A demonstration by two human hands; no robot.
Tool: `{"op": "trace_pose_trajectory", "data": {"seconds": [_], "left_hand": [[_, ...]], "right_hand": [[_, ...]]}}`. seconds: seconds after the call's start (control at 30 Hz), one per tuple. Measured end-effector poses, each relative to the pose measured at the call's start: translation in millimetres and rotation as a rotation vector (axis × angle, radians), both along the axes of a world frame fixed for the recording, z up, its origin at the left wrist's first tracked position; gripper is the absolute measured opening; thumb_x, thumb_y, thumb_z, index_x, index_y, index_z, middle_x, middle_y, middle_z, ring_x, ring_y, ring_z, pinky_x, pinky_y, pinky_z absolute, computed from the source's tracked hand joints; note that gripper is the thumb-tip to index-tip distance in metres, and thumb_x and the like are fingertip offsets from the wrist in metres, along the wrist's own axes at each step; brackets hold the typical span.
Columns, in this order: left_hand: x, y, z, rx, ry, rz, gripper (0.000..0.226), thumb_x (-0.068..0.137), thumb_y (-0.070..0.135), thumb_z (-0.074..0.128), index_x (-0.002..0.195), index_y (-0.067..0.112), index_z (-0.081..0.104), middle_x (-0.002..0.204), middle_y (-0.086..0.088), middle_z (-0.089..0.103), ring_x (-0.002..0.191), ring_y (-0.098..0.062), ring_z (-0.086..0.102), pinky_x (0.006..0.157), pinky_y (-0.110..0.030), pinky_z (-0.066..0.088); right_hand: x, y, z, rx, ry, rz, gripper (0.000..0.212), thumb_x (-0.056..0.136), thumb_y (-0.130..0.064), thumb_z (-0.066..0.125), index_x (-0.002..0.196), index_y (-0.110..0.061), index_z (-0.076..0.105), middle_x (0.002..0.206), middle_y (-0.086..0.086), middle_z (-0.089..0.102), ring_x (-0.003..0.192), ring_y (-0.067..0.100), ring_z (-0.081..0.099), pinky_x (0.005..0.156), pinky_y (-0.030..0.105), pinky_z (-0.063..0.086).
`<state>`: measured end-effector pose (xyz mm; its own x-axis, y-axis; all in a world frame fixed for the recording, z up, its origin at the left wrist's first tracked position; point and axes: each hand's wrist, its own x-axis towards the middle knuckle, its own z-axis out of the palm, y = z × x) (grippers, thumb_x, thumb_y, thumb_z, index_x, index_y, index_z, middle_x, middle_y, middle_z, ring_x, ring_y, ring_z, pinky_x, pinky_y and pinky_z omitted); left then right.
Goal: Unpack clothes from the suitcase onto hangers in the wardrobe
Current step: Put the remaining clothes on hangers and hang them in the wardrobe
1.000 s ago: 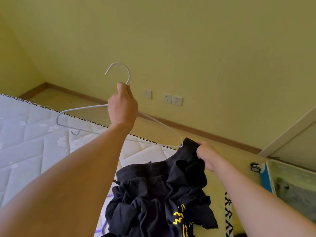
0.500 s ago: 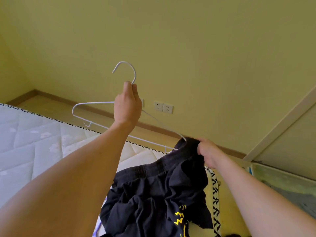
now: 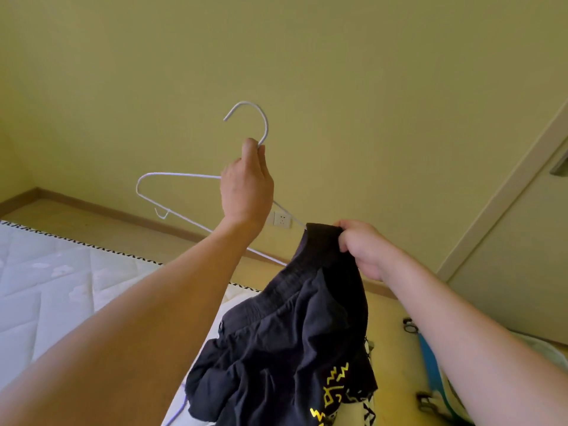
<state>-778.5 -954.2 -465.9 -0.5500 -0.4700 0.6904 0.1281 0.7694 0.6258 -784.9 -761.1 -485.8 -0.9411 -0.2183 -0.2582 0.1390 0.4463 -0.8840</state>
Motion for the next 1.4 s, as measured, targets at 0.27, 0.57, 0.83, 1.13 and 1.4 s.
{"op": "trace_pose_trajectory", "data": {"seconds": [0.27,0.57,0.83,1.13,1.4], "left_hand": [[31,39,-46,0.328,-0.350,-0.158,0.025,0.104,0.028,0.027,0.092,0.012,0.042,0.072,-0.004,0.053,0.067,-0.031,0.047,0.057,-0.037,0.032],[46,20,-76,0.196,-0.781,-0.471,0.058,0.100,0.059,0.025,0.093,0.014,0.061,0.082,0.002,0.060,0.085,-0.019,0.056,0.081,-0.033,0.038],[30,41,-86,0.251,-0.382,-0.517,0.019,0.085,0.038,0.049,0.085,0.020,0.052,0.081,0.004,0.055,0.077,-0.021,0.051,0.071,-0.037,0.041],[-5,29,-225,0.268,-1.284,-0.109,0.044,0.076,0.037,0.043,0.109,0.015,0.062,0.106,-0.007,0.064,0.098,-0.033,0.058,0.087,-0.040,0.046],[-27,39,-268,-0.265,-1.898,-0.273,0.047,0.086,0.039,0.044,0.123,0.012,0.058,0.119,-0.007,0.056,0.107,-0.032,0.055,0.100,-0.045,0.044]], "right_hand": [[25,-3,-23,0.366,0.219,0.005,0.024,0.088,-0.008,0.035,0.097,-0.014,0.056,0.087,0.004,0.057,0.081,0.024,0.054,0.065,0.029,0.039],[37,31,-37,0.324,0.260,0.119,0.026,0.074,-0.041,0.044,0.084,-0.019,0.055,0.076,-0.004,0.055,0.074,0.018,0.050,0.068,0.034,0.037],[26,39,-53,0.401,0.339,0.149,0.052,0.074,-0.066,0.048,0.079,-0.016,0.061,0.069,0.001,0.062,0.068,0.025,0.059,0.063,0.034,0.044],[-8,61,-75,0.535,0.413,0.026,0.018,0.093,-0.020,0.037,0.078,-0.014,0.044,0.061,-0.002,0.038,0.056,0.021,0.034,0.050,0.031,0.022],[-13,93,-68,0.573,0.470,0.077,0.050,0.099,-0.053,0.033,0.066,-0.016,0.037,0.057,-0.003,0.039,0.054,0.018,0.039,0.052,0.033,0.027]]}}
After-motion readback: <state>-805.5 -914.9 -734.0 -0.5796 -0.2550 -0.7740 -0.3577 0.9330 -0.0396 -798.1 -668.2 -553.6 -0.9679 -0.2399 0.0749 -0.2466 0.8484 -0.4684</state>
